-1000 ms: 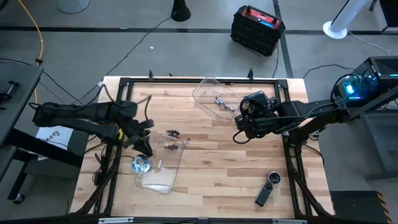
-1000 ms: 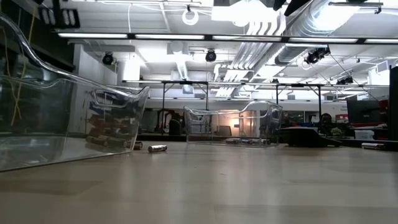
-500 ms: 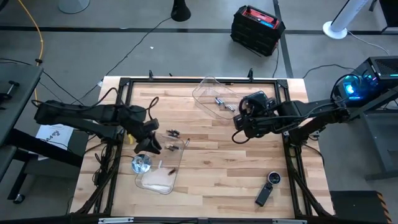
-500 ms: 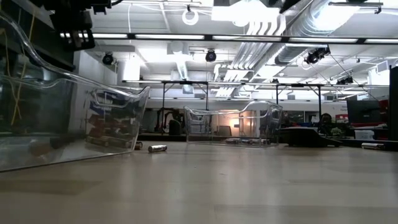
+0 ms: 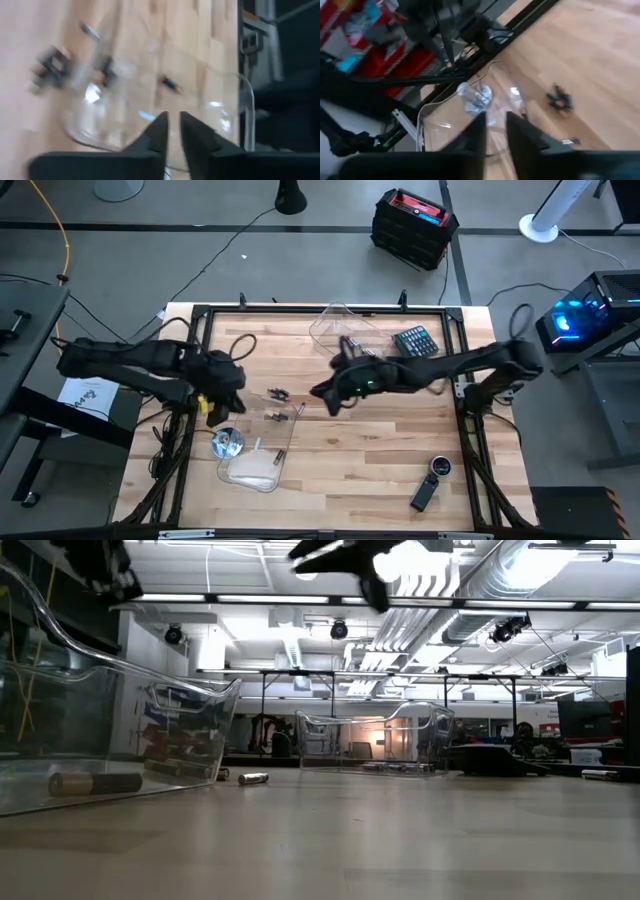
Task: Sort batteries
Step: Move the bottom transparent bin to the middle right of the table
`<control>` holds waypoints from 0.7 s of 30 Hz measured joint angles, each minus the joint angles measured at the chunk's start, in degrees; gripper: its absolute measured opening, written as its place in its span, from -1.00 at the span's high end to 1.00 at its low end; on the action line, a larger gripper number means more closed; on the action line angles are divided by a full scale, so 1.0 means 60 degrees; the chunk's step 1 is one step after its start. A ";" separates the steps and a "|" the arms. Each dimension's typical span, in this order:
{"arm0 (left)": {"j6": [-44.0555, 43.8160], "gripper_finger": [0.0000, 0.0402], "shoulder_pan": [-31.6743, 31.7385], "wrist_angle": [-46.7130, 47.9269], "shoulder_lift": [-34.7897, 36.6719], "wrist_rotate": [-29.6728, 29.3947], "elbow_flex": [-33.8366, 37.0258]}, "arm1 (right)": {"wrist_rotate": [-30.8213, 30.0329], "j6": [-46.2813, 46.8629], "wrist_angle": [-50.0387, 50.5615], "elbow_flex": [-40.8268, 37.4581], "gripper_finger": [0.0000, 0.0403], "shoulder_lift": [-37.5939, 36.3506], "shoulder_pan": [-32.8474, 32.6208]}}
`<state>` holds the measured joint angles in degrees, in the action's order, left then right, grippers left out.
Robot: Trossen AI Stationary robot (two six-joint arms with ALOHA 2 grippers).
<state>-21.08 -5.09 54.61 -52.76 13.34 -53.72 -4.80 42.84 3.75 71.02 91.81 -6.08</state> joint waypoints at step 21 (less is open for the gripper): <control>-0.0477 1.00 -0.0203 0.1476 0.0070 -0.3376 -0.0840 | 0.1271 -0.2052 0.5060 0.6379 1.00 0.6039 -0.0119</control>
<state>-23.94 -6.31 63.47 -52.34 -6.92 -58.76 2.83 30.53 34.11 109.29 128.04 -6.80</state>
